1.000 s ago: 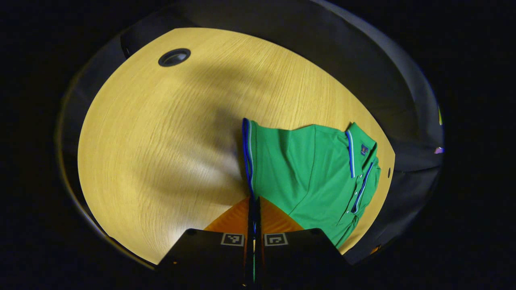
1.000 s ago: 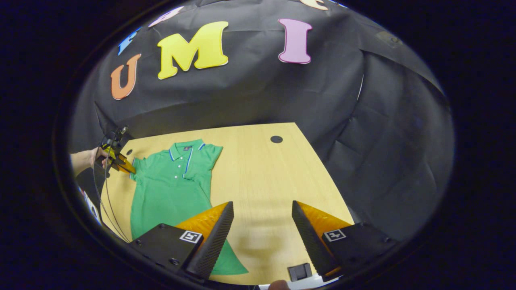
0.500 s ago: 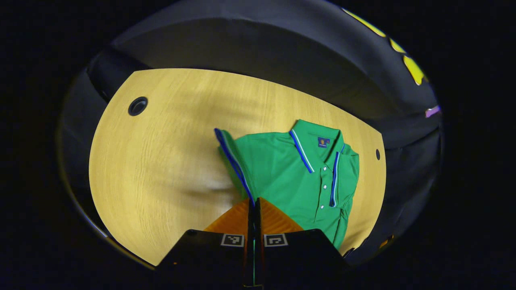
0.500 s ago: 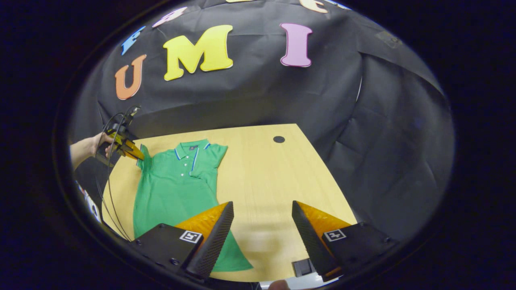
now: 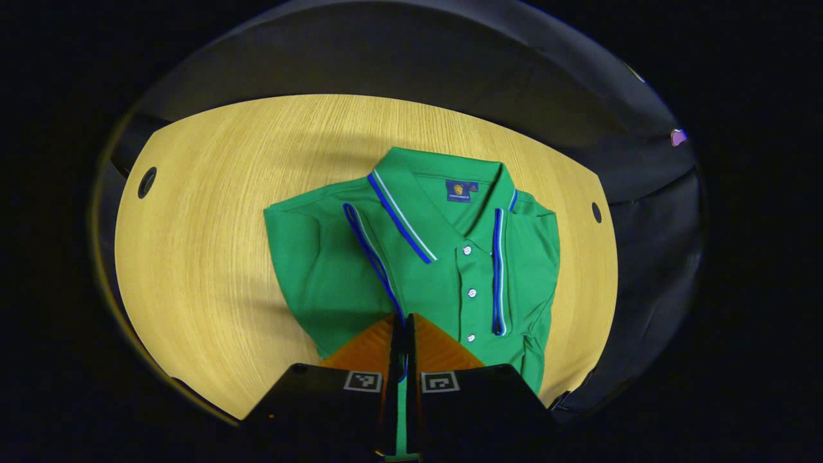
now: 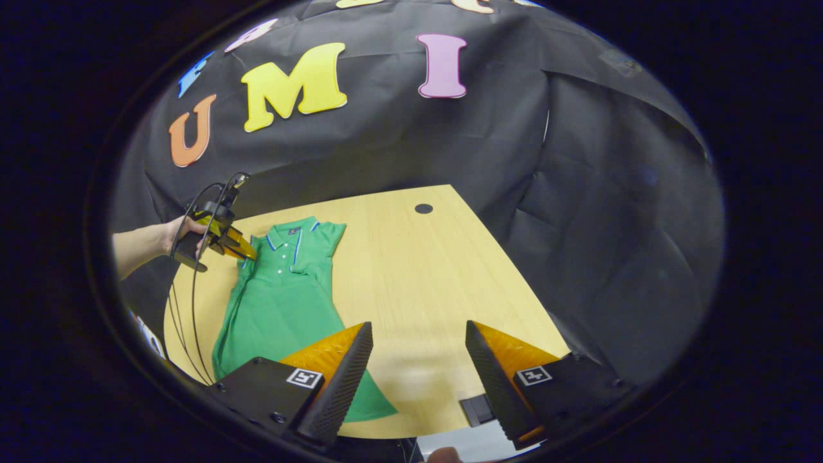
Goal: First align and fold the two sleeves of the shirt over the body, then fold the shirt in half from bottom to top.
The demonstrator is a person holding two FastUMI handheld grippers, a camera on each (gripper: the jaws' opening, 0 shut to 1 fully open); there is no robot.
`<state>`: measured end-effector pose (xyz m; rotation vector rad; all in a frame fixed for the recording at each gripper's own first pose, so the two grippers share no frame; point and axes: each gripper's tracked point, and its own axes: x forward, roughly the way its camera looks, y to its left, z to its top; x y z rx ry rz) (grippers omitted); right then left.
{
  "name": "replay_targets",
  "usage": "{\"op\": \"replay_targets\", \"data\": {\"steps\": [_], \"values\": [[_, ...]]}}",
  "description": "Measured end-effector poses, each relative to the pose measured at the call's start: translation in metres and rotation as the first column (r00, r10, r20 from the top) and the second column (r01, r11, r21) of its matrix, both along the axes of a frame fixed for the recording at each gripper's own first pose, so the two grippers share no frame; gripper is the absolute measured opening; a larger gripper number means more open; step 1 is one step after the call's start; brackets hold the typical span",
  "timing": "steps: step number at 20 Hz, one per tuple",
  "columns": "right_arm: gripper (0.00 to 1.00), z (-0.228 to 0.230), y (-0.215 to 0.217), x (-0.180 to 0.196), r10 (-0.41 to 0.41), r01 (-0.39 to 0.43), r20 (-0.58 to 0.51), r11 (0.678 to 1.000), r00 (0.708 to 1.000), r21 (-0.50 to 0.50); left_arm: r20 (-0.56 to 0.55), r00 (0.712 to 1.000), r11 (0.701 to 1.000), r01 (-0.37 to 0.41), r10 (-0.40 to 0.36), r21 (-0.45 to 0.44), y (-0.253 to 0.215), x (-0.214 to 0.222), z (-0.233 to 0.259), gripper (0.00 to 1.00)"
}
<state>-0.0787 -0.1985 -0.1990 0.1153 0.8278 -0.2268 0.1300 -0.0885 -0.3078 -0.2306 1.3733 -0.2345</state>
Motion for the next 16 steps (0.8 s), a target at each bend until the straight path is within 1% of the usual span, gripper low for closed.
{"op": "replay_targets", "data": {"steps": [1, 2, 3, 4, 5, 7, 8, 9, 10, 11, 13, 14, 16], "values": [[0.93, 0.001, 0.002, 0.002, 0.009, -0.009, 0.004, 1.0, 1.0, 0.001, 0.002, 1.0, 1.0, -0.003, 0.003, -0.023, -0.003, -0.002, 0.005, 0.13], [0.93, -0.001, 0.007, 0.006, 0.023, -0.023, 0.005, 1.0, 1.0, 0.006, 0.011, 1.0, 0.999, -0.009, 0.009, -0.035, -0.003, -0.003, 0.011, 0.14], [0.93, -0.002, 0.013, 0.009, 0.041, -0.041, 0.005, 0.999, 0.999, 0.012, 0.025, 1.0, 0.999, -0.008, 0.009, -0.032, 0.001, -0.006, 0.018, 0.41], [0.93, -0.003, 0.018, 0.013, 0.059, -0.059, 0.006, 0.998, 0.998, 0.013, 0.045, 0.999, 1.0, -0.005, 0.006, -0.022, 0.006, -0.008, 0.022, 0.29], [0.93, -0.004, 0.025, 0.018, 0.08, -0.08, 0.008, 0.997, 0.997, 0.017, 0.067, 0.998, 1.0, -0.005, 0.006, -0.006, 0.014, -0.011, 0.03, 0.62], [0.94, -0.002, 0.039, 0.027, 0.127, -0.127, 0.016, 0.992, 0.992, 0.015, 0.122, 0.992, 1.0, -0.02, 0.017, 0.022, 0.03, -0.018, 0.047, 0.8], [0.94, -0.003, 0.047, 0.032, 0.153, -0.153, 0.021, 0.988, 0.988, 0.011, 0.157, 0.987, 0.999, -0.03, 0.024, 0.034, 0.039, -0.023, 0.055, 0.81], [0.94, -0.002, 0.058, 0.035, 0.195, -0.195, 0.026, 0.981, 0.98, 0.014, 0.191, 0.981, 0.998, -0.03, 0.019, 0.055, 0.05, -0.029, 0.061, 0.81], [0.94, -0.002, 0.068, 0.039, 0.228, -0.228, 0.031, 0.974, 0.973, 0.011, 0.236, 0.972, 0.997, -0.034, 0.017, 0.07, 0.062, -0.037, 0.068, 0.81], [0.95, -0.002, 0.077, 0.044, 0.256, -0.256, 0.033, 0.967, 0.966, 0.006, 0.272, 0.962, 0.996, -0.051, 0.031, 0.069, 0.071, -0.046, 0.076, 0.81], [0.95, -0.003, 0.094, 0.045, 0.302, -0.302, 0.033, 0.953, 0.953, 0.01, 0.29, 0.955, 0.996, -0.079, 0.064, 0.039, 0.082, -0.082, 0.089, 0.81], [0.95, -0.005, 0.101, 0.044, 0.318, -0.319, 0.029, 0.948, 0.948, 0.015, 0.306, 0.949, 0.994, -0.099, 0.083, 0.037, 0.092, -0.099, 0.092, 0.81], [0.95, -0.014, 0.112, 0.04, 0.352, -0.352, 0.016, 0.936, 0.936, 0.025, 0.324, 0.941, 0.993, -0.112, 0.093, 0.04, 0.107, -0.139, 0.094, 0.81]]}}
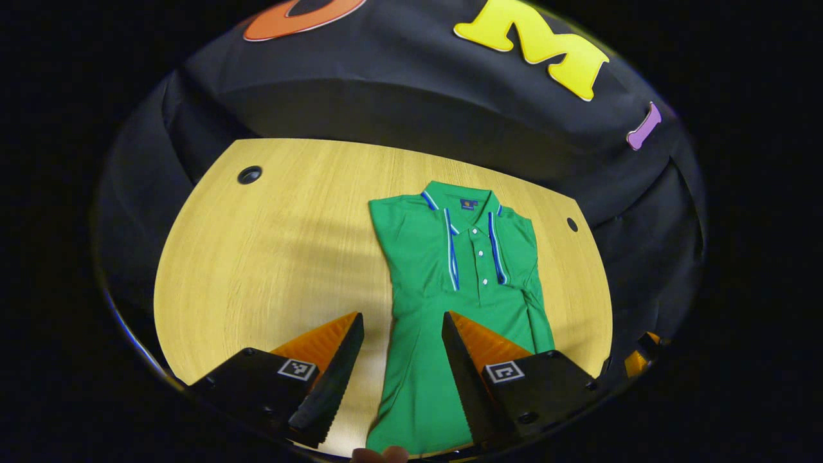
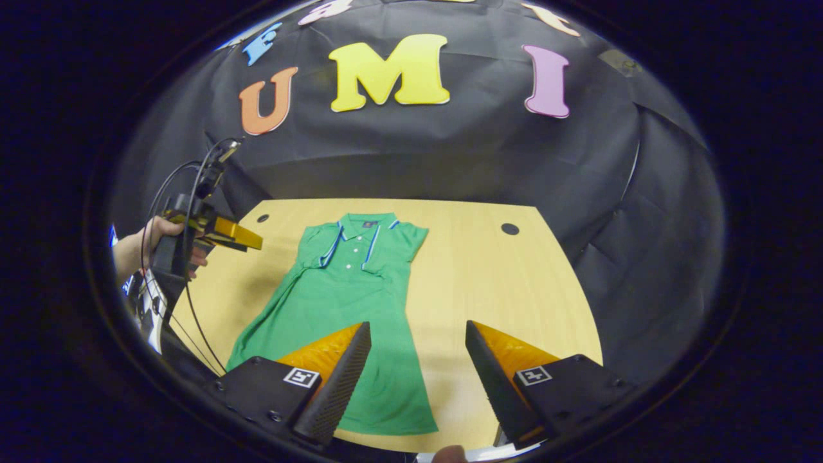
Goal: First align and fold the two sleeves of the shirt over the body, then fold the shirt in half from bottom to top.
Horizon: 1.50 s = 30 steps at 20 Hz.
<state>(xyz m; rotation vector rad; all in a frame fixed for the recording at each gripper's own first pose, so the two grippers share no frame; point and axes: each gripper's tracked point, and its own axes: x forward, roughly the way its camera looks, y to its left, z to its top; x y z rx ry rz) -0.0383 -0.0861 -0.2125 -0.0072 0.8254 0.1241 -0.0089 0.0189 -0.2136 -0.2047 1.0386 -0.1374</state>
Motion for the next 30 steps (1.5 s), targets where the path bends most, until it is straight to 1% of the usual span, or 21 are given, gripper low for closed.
{"op": "replay_targets", "data": {"steps": [2, 4, 9, 11, 13, 15, 17, 18, 19, 20, 22, 23, 24, 25, 27, 30], "values": [[0.95, -0.013, 0.004, -0.012, 0.039, -0.039, -0.023, 0.999, 0.999, -0.019, 0.007, 1.0, 1.0, 0.026, -0.026, -0.017, 0.007, -0.042, -0.003, 0.81], [0.95, -0.028, 0.004, -0.029, 0.07, -0.072, -0.055, 0.996, 0.996, -0.044, -0.012, 0.999, 0.999, 0.04, -0.04, -0.022, 0.015, -0.086, -0.014, 0.81], [0.95, -0.064, -0.008, -0.077, 0.108, -0.121, -0.163, 0.99, 0.981, -0.069, -0.131, 0.99, 0.999, 0.047, -0.048, -0.01, 0.021, -0.192, -0.045, 0.81], [0.95, -0.079, -0.015, -0.097, 0.111, -0.131, -0.222, 0.988, 0.969, -0.078, -0.176, 0.982, 0.997, 0.077, -0.074, 0.008, 0.022, -0.227, -0.055, 0.81], [0.95, -0.094, -0.017, -0.117, 0.11, -0.133, -0.278, 0.989, 0.954, -0.067, -0.208, 0.972, 0.992, 0.12, -0.111, 0.028, 0.02, -0.253, -0.064, 0.81], [0.95, -0.11, -0.02, -0.132, 0.105, -0.133, -0.327, 0.989, 0.939, -0.065, -0.222, 0.965, 0.988, 0.15, -0.14, 0.031, 0.015, -0.266, -0.069, 0.81], [0.95, -0.126, -0.021, -0.143, 0.103, -0.137, -0.371, 0.988, 0.923, -0.068, -0.24, 0.961, 0.989, 0.148, -0.137, 0.027, 0.011, -0.269, -0.077, 0.81], [0.88, -0.133, -0.022, -0.148, 0.102, -0.139, -0.389, 0.988, 0.916, -0.069, -0.25, 0.96, 0.99, 0.141, -0.13, 0.029, 0.01, -0.271, -0.081, 0.81], [0.88, -0.137, -0.022, -0.151, 0.098, -0.138, -0.405, 0.988, 0.909, -0.07, -0.259, 0.958, 0.99, 0.136, -0.124, 0.029, 0.01, -0.273, -0.083, 0.81], [0.95, -0.141, -0.023, -0.154, 0.093, -0.133, -0.419, 0.989, 0.903, -0.067, -0.272, 0.955, 0.991, 0.131, -0.117, 0.034, 0.011, -0.276, -0.086, 0.81], [0.95, -0.147, -0.025, -0.155, 0.074, -0.113, -0.444, 0.992, 0.893, -0.061, -0.307, 0.946, 0.991, 0.125, -0.105, 0.047, 0.013, -0.283, -0.091, 0.81], [0.89, -0.149, -0.026, -0.155, 0.068, -0.104, -0.455, 0.993, 0.888, -0.054, -0.322, 0.942, 0.992, 0.12, -0.099, 0.045, 0.012, -0.285, -0.093, 0.81], [0.89, -0.151, -0.025, -0.154, 0.065, -0.099, -0.462, 0.994, 0.884, -0.049, -0.338, 0.937, 0.993, 0.113, -0.092, 0.04, 0.009, -0.288, -0.097, 0.81], [0.95, -0.153, -0.027, -0.151, 0.06, -0.096, -0.463, 0.994, 0.884, -0.054, -0.354, 0.931, 0.993, 0.11, -0.091, 0.034, 0.005, -0.291, -0.1, 0.81], [0.95, -0.157, -0.027, -0.146, 0.053, -0.086, -0.471, 0.995, 0.88, -0.05, -0.378, 0.923, 0.994, 0.101, -0.078, 0.041, 0.007, -0.293, -0.104, 0.81], [0.95, -0.167, -0.027, -0.143, 0.038, -0.074, -0.491, 0.996, 0.87, -0.053, -0.388, 0.92, 0.995, 0.083, -0.056, 0.051, 0.007, -0.287, -0.106, 0.79]]}}
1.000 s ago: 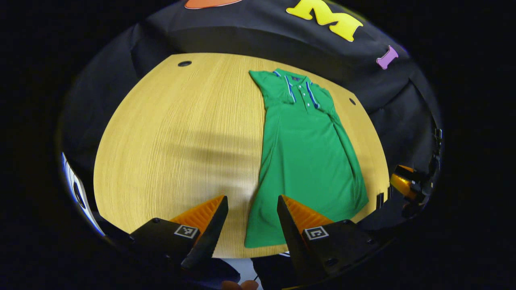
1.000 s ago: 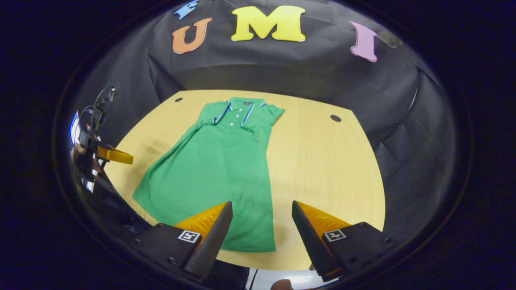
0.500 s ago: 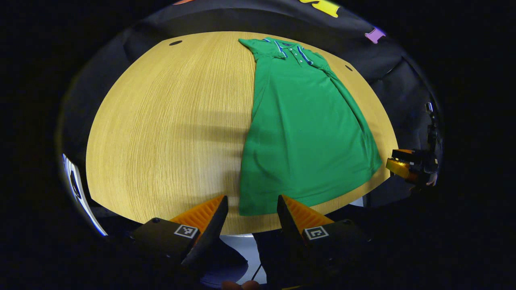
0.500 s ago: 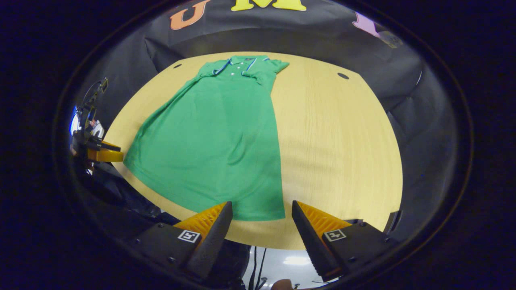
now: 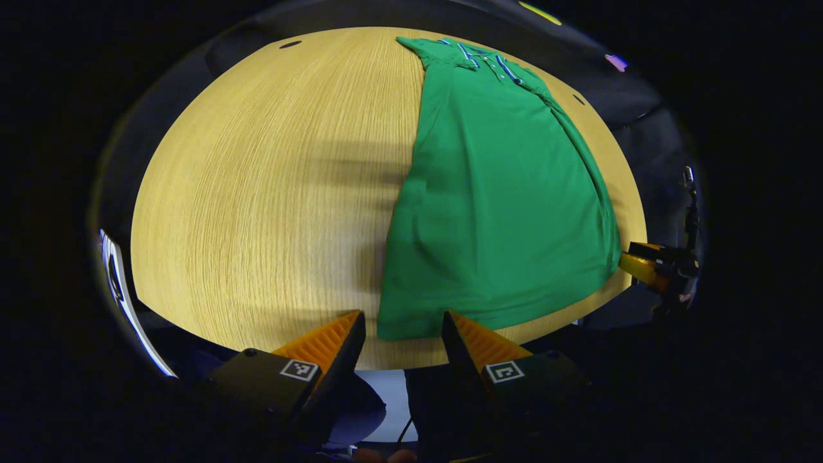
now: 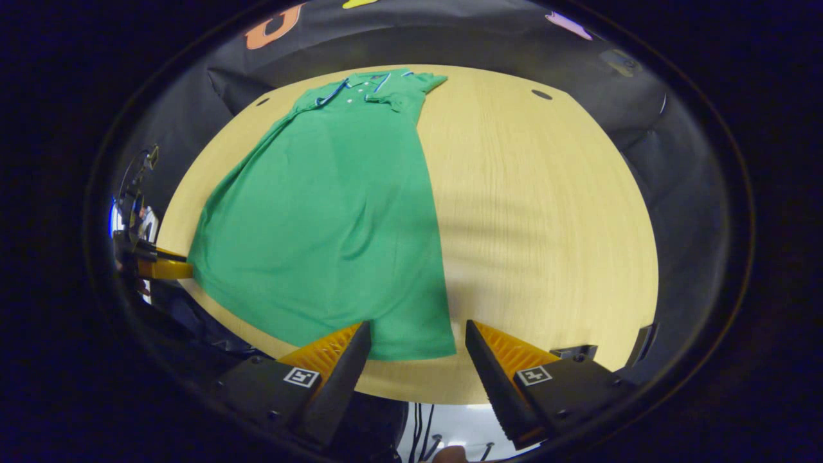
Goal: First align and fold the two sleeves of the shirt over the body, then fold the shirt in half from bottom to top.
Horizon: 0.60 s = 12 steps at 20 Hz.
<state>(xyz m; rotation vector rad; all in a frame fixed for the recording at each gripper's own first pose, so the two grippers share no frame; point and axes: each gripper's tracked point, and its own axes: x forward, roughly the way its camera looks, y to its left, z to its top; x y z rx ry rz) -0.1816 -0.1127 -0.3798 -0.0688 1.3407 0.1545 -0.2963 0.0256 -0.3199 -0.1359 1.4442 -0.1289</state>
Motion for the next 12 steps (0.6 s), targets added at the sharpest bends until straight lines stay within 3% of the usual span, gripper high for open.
{"op": "replay_targets", "data": {"steps": [4, 6, 8, 9, 11, 12], "values": [[0.95, -0.008, -0.002, -0.004, 0.028, -0.029, -0.014, 0.999, 1.0, -0.037, -0.023, 0.999, 0.996, 0.051, -0.05, 0.079, -0.003, 0.0, -0.005, 0.8], [0.89, -0.009, -0.001, -0.004, 0.04, -0.04, -0.014, 0.998, 0.999, -0.043, -0.025, 0.997, 0.987, 0.078, -0.076, 0.138, -0.004, -0.001, -0.009, 0.8], [0.95, -0.009, 0.0, -0.004, 0.04, -0.04, -0.018, 0.998, 0.999, -0.043, -0.019, 0.997, 0.985, 0.078, -0.076, 0.154, -0.007, 0.0, -0.008, 0.81], [0.89, -0.007, 0.0, -0.003, 0.042, -0.043, -0.023, 0.998, 0.999, -0.046, -0.023, 0.997, 0.985, 0.07, -0.067, 0.155, -0.007, -0.002, -0.009, 0.8], [0.9, -0.009, 0.004, -0.006, 0.055, -0.056, -0.025, 0.998, 0.998, -0.042, -0.033, 0.998, 0.987, 0.061, -0.056, 0.149, -0.008, -0.002, -0.009, 0.8], [0.81, -0.007, 0.008, -0.006, 0.066, -0.067, -0.019, 0.997, 0.998, -0.043, -0.035, 0.998, 0.988, 0.054, -0.049, 0.144, -0.011, -0.002, -0.009, 0.8]]}}
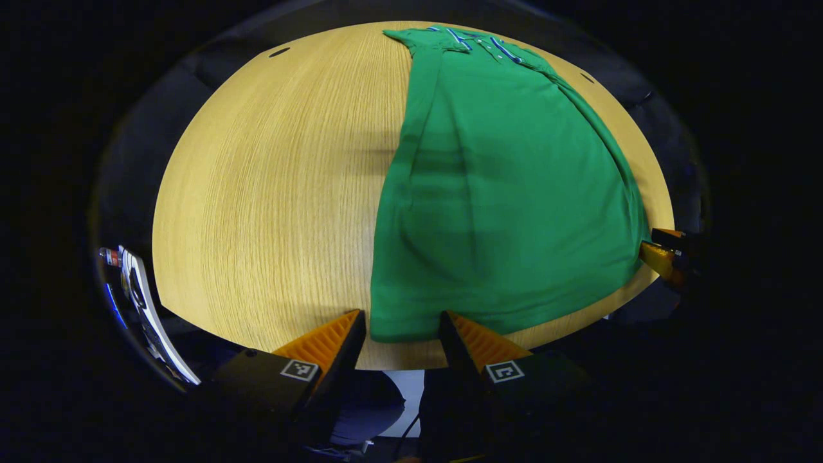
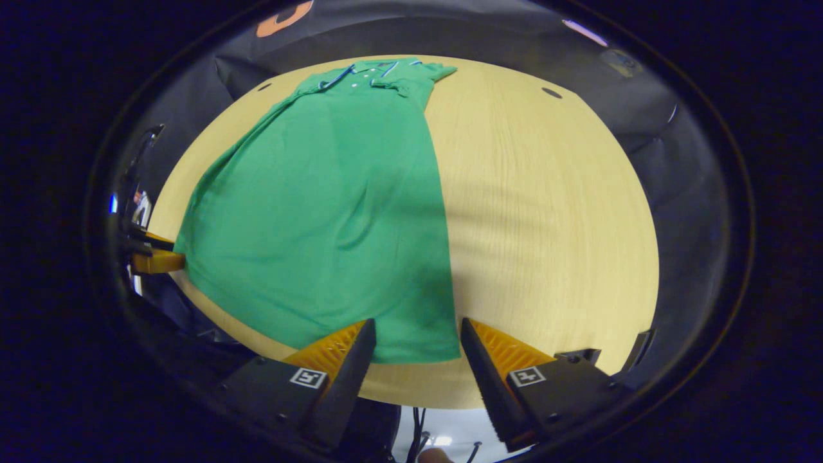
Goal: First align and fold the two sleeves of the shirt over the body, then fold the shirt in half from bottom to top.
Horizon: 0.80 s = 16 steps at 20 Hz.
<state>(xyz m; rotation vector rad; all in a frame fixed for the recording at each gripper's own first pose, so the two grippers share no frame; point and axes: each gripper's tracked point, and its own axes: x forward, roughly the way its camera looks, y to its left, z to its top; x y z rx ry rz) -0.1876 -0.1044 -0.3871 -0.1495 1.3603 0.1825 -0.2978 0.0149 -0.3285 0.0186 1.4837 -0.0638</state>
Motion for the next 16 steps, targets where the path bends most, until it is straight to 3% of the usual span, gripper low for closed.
{"op": "replay_targets", "data": {"steps": [2, 3, 5, 9, 14, 16], "values": [[0.29, 0.001, 0.006, 0.002, 0.01, -0.01, 0.011, 1.0, 1.0, 0.002, 0.003, 1.0, 0.999, 0.025, -0.025, -0.021, -0.008, 0.0, 0.0, 0.63], [0.03, -0.001, 0.006, 0.003, 0.017, -0.017, 0.01, 1.0, 1.0, -0.004, 0.012, 1.0, 0.998, 0.021, -0.02, -0.051, -0.015, 0.002, 0.0, 0.5], [0.08, 0.001, 0.006, 0.002, 0.026, -0.026, 0.007, 1.0, 1.0, 0.002, 0.006, 1.0, 0.998, 0.014, -0.014, -0.067, -0.016, 0.002, 0.001, 0.06], [0.08, 0.01, 0.011, -0.001, 0.002, 0.001, -0.034, 0.997, 0.999, 0.078, -0.051, 0.994, 0.964, -0.104, 0.094, -0.245, -0.029, -0.001, 0.008, 0.04], [0.07, 0.042, 0.015, 0.009, -0.032, 0.036, -0.024, 0.982, 0.999, 0.186, -0.022, 0.996, 0.943, -0.087, 0.084, -0.321, -0.032, 0.009, 0.036, 0.04], [0.0, 0.056, 0.016, 0.021, -0.042, 0.042, -0.005, 0.975, 0.999, 0.218, 0.017, 0.996, 0.935, -0.072, 0.083, -0.347, -0.034, 0.021, 0.052, 0.03]]}}
